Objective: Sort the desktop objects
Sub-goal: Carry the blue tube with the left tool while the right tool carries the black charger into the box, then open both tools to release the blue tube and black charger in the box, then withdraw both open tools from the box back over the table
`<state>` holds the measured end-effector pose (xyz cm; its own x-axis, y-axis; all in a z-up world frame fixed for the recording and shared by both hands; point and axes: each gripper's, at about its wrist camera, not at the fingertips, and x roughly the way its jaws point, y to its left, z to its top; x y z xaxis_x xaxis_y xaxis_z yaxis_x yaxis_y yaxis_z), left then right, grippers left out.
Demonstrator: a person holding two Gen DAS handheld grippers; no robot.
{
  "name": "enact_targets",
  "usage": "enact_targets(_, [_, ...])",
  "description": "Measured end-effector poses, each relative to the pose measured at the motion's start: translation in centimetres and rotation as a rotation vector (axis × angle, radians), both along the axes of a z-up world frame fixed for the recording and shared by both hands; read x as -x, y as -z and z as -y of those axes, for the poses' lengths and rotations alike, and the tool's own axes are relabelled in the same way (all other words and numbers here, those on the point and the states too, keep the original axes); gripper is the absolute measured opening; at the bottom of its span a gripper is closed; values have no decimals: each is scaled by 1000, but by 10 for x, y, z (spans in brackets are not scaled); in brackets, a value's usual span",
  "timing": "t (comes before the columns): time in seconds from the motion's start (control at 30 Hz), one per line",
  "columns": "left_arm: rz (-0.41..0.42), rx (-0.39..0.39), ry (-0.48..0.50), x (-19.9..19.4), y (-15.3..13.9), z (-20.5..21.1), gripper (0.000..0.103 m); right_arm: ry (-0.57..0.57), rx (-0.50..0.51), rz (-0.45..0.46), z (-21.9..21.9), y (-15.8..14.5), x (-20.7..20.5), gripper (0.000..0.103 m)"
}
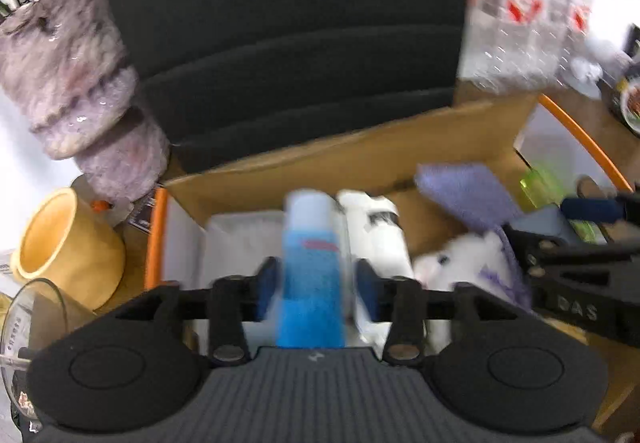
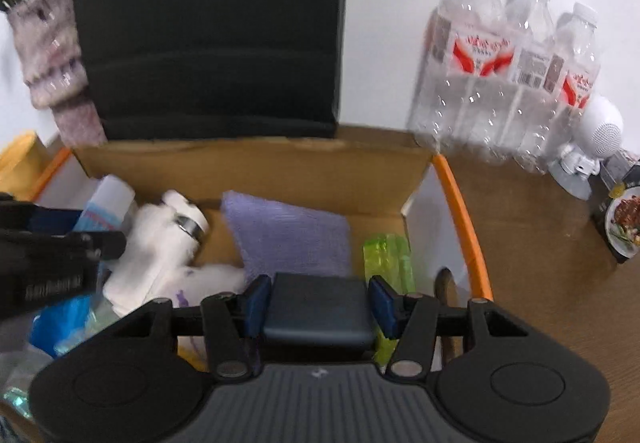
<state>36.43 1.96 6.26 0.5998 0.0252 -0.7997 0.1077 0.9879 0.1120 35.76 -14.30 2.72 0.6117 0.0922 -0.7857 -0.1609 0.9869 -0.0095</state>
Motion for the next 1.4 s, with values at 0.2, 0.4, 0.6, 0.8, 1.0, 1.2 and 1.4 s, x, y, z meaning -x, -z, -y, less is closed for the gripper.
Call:
enact_targets(0.2, [-11, 65, -55, 19, -24, -14, 71, 18, 13, 4, 13, -34, 15, 68])
enact_targets(0.4, [-57, 129, -101, 43, -40, -27, 100, -19, 32, -87, 17, -55, 36, 85])
enact_targets(0.6, [-80, 128, -175, 83, -38, -32, 103, -22, 10, -109, 18, -72, 73, 85])
enact_targets(0.8, [-76, 119, -189, 116, -47, -27, 103, -33, -10, -109, 15, -82, 110, 88])
enact_targets(1.0, [-40, 122, -143, 149, -62, -10, 103, -27, -29, -109, 19, -86, 141, 88])
enact_targets(1.2, [-52, 105, -115, 177, -56, 1, 103, -29, -61, -123, 26, -85, 165, 88])
enact_targets(1.4, [-1, 130, -125, 214, -47, 6, 103, -39, -111, -94, 36, -77, 201, 88])
